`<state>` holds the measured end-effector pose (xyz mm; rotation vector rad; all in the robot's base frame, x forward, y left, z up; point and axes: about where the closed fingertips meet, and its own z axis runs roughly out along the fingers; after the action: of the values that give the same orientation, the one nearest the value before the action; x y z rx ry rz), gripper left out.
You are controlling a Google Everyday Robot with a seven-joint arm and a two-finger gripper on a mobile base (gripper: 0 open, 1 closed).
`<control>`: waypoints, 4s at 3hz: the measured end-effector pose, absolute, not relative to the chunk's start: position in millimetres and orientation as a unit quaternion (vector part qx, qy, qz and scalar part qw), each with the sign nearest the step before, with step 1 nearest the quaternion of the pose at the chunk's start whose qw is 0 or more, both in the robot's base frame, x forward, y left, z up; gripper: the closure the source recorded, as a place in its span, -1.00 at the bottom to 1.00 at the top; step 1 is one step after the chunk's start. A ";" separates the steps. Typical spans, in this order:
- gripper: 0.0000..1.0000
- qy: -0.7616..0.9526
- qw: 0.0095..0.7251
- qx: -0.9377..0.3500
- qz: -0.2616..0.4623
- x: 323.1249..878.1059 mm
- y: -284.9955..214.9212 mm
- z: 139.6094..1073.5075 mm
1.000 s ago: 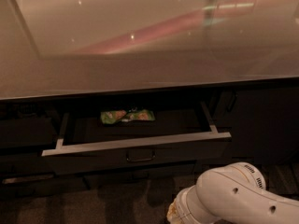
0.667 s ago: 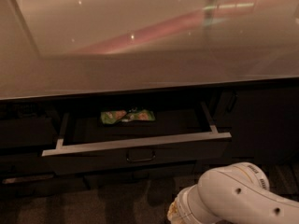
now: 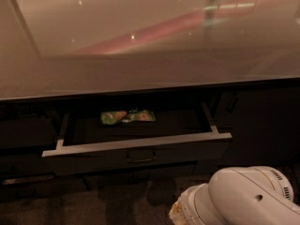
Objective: Open top drawer
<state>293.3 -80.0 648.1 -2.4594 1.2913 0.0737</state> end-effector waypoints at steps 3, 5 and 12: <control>1.00 0.511 0.221 -0.831 -0.001 380.8 -131.9 728.6; 1.00 0.525 0.211 -0.825 -0.003 393.7 -138.5 730.4; 1.00 0.638 0.179 -0.747 0.045 559.3 -231.0 726.5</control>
Offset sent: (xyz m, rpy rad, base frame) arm 0.1401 -0.0928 0.1147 0.0945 -0.0509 -0.2472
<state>559.3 -231.0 726.5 -2.1134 1.8044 0.1277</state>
